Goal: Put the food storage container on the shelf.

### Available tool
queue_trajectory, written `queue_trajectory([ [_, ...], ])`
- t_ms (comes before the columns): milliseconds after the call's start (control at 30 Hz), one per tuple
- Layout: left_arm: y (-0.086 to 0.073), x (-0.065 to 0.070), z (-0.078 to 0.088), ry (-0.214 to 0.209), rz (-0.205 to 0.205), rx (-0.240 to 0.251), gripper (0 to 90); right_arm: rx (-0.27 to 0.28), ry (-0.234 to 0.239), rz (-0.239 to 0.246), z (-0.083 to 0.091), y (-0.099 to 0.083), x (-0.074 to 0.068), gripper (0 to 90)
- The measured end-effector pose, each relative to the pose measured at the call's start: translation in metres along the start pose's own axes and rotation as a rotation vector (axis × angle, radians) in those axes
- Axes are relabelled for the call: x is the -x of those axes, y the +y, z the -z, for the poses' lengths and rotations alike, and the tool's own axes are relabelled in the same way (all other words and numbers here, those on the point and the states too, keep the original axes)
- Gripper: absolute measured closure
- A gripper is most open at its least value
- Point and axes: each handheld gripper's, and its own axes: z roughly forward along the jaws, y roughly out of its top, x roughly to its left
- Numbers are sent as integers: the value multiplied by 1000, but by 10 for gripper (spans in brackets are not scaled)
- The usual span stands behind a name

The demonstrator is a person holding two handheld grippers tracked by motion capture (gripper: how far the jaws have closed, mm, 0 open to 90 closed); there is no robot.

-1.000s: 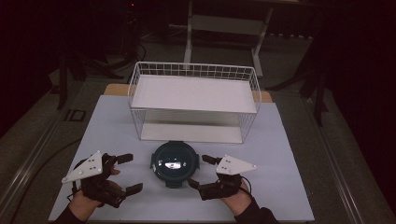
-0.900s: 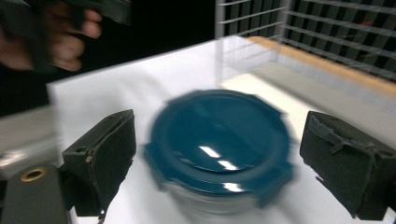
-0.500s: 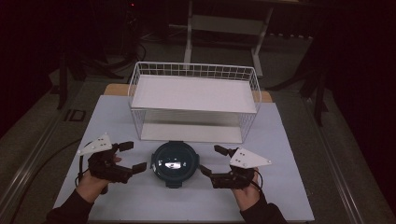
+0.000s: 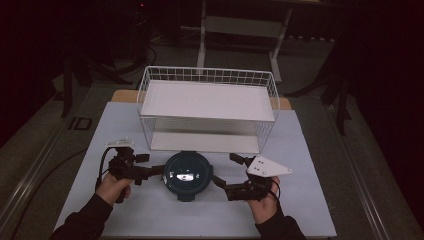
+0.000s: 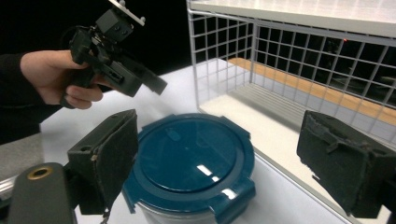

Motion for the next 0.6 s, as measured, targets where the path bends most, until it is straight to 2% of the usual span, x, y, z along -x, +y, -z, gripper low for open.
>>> queue_trajectory([
  [33,0,-3,-3,-10,19,-16,48,-22,-20,-9,0,0,0,108],
  [67,0,-5,-6,-10,44,-38,49,-28,-18,-18,-1,0,0,104],
  [133,-1,-9,-11,-36,86,-50,49,-40,-39,-40,-2,-2,1,101],
  [233,-1,-13,-17,-50,136,-80,130,-46,-65,-62,-2,-4,1,94],
  [333,-2,-18,-21,-55,200,-116,180,-67,-63,-60,-3,-6,1,94],
  [367,-3,-21,-22,-71,224,-128,212,-71,-57,-60,-3,-6,0,95],
  [533,-6,-27,-26,-93,307,-167,359,-75,-56,-66,-4,-7,0,95],
  [600,-7,-31,-26,-119,345,-172,409,-79,-53,-75,-3,-7,1,95],
])
